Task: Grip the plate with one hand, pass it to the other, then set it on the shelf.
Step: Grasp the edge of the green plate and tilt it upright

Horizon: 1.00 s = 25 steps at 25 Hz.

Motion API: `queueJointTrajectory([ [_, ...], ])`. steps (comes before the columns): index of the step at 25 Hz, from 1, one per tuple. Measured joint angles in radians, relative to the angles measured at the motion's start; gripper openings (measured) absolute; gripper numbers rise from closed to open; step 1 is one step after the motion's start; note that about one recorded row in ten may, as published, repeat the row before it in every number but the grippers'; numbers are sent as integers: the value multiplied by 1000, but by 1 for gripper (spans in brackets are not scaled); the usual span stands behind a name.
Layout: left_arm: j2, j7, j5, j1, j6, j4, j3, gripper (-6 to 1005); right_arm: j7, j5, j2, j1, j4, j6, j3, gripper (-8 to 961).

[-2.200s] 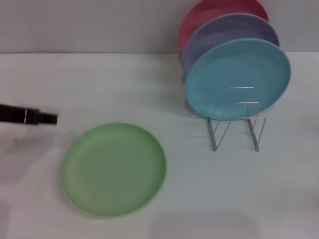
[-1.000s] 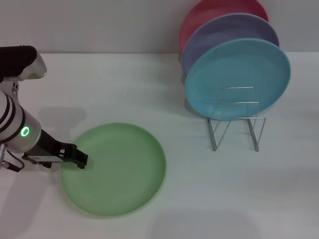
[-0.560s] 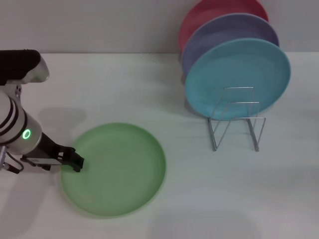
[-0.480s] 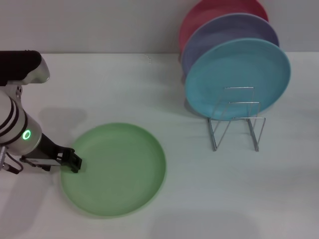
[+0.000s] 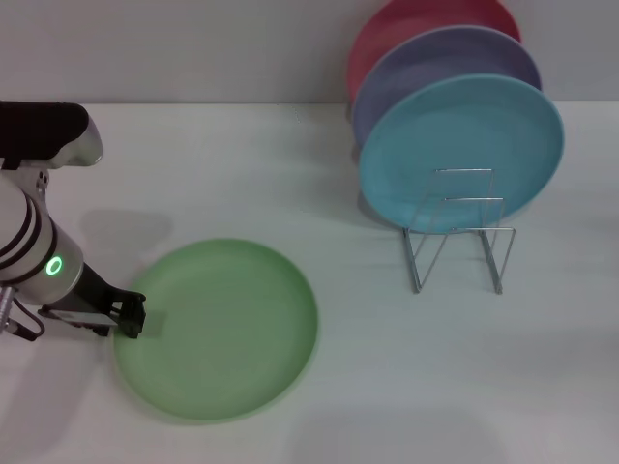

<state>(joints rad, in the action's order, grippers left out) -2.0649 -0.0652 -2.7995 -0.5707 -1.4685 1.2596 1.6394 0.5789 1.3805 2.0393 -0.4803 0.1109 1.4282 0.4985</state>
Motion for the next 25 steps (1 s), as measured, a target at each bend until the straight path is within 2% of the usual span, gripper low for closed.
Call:
queueJointTrajectory([
  [1, 0, 0, 0, 0, -1, 0, -2, 333, 0, 0, 0, 0, 0, 0, 0, 543],
  [17, 0, 13, 3, -5, -9, 8, -11, 210, 1, 0, 1, 2, -1, 0, 0, 542],
  [19, 0, 14, 4, -5, -9, 8, -12, 130, 1, 0, 1, 2, -1, 0, 1, 542],
  [25, 0, 18, 5, -5, -9, 12, -36, 88, 1, 0, 2, 5, 0, 0, 2, 543],
])
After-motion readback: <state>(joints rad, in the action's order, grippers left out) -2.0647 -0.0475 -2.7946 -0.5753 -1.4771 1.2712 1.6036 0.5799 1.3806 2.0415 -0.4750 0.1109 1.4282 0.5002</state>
